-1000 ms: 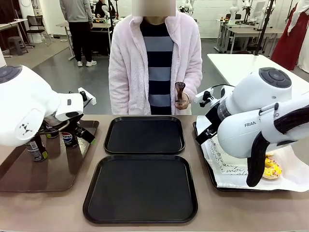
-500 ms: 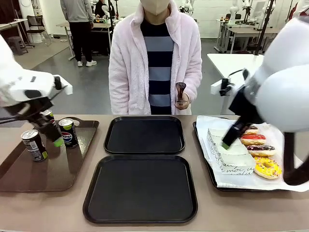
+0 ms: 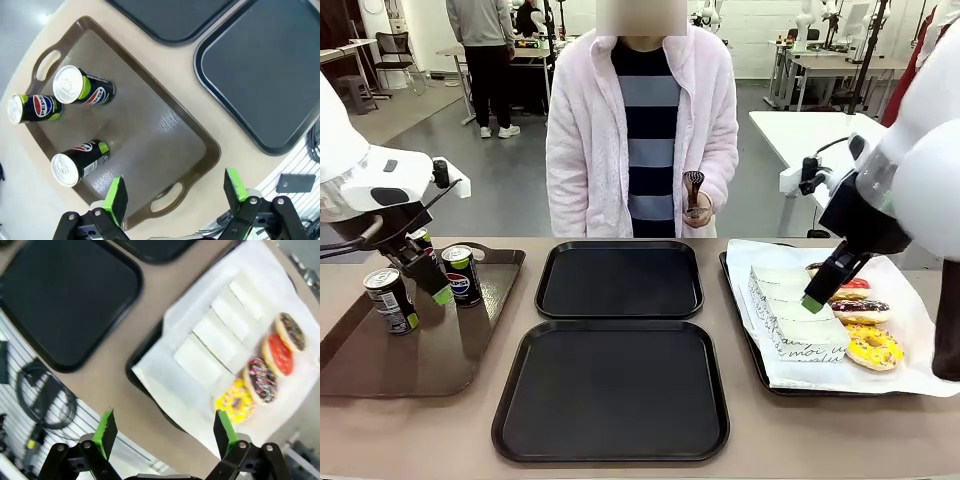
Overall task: Set up donuts and drinks on trays.
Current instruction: Pick up one Pepsi coke and place it on the Flat Tray.
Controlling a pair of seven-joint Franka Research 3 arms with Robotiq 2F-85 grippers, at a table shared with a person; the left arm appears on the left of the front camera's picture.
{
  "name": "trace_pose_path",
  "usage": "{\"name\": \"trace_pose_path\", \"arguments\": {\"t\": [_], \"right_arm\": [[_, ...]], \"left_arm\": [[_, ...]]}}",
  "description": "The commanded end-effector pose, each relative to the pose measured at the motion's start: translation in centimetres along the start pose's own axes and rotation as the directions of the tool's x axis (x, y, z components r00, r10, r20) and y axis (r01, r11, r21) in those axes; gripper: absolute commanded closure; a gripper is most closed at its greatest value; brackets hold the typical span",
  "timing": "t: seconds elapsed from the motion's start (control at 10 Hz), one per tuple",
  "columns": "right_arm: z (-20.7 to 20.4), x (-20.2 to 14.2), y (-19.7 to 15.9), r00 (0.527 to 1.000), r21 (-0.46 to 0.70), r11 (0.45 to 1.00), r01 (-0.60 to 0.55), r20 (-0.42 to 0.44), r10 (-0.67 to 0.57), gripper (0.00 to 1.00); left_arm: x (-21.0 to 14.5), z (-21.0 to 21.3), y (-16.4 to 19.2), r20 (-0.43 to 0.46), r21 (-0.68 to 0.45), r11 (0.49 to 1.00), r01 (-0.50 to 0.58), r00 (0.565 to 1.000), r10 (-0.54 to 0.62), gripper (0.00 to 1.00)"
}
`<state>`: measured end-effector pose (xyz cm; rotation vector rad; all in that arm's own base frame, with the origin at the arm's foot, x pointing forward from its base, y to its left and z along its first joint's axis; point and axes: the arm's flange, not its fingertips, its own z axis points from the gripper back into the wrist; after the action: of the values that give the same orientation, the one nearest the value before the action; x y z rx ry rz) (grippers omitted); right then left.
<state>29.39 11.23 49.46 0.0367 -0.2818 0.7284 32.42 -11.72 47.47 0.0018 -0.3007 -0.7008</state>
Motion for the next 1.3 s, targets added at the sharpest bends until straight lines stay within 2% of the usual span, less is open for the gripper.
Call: {"name": "trace_pose_path", "arguments": {"t": [0.0,0.1,0.2,0.3,0.5,0.7,0.9,1.0,1.1,1.2], "right_arm": [[2.0,-1.7,-5.1,0.958,0.411,0.89,0.2,0.11,-0.266,0.0],[2.4,-3.5,-8.9,0.895,0.53,0.78,0.332,0.084,-0.438,0.0],[2.8,-5.0,-11.8,0.822,0.636,0.655,0.408,0.057,-0.567,0.0],[3.3,-6.6,-14.4,0.773,0.714,0.549,0.434,0.017,-0.635,0.0],[4.2,-9.7,-18.5,0.698,0.753,0.445,0.486,-0.028,-0.716,0.0],[4.6,-12.8,-22.2,0.655,0.736,0.409,0.54,-0.063,-0.753,0.0],[3.4,-15.7,-25.4,0.674,0.756,0.401,0.517,-0.072,-0.735,0.0],[2.3,-17.4,-26.7,0.679,0.773,0.387,0.503,-0.076,-0.73,0.0],[1.5,-18.7,-27.4,0.689,0.773,0.388,0.502,-0.086,-0.72,0.0],[0.7,-19.8,-27.7,0.718,0.775,0.398,0.49,-0.1,-0.689,0.0]], "left_arm": [[-0.9,2.4,2.3,0.075,-0.172,0.971,-0.165,0.981,0.18,0.0],[-2.1,3.6,4.7,0.129,-0.375,0.885,-0.275,0.93,0.344,0.0],[-2.6,4.3,7.0,0.146,-0.531,0.788,-0.31,0.883,0.446,0.0],[-3.8,4.8,9.0,0.155,-0.638,0.7,-0.322,0.836,0.526,0.0],[-6.0,5.3,13.2,0.109,-0.766,0.541,-0.347,0.76,0.641,0.0],[-9.5,4.6,16.9,0.048,-0.814,0.422,-0.399,0.677,0.734,0.0],[-13.0,3.5,19.9,0.011,-0.859,0.314,-0.403,0.6,0.8,0.0],[-14.7,2.8,21.4,-0.022,-0.88,0.261,-0.397,0.584,0.812,0.0],[-16.3,2.3,22.4,-0.049,-0.88,0.234,-0.413,0.569,0.821,0.0],[-17.3,1.8,23.5,-0.078,-0.877,0.212,-0.432,0.562,0.824,0.0]]}}
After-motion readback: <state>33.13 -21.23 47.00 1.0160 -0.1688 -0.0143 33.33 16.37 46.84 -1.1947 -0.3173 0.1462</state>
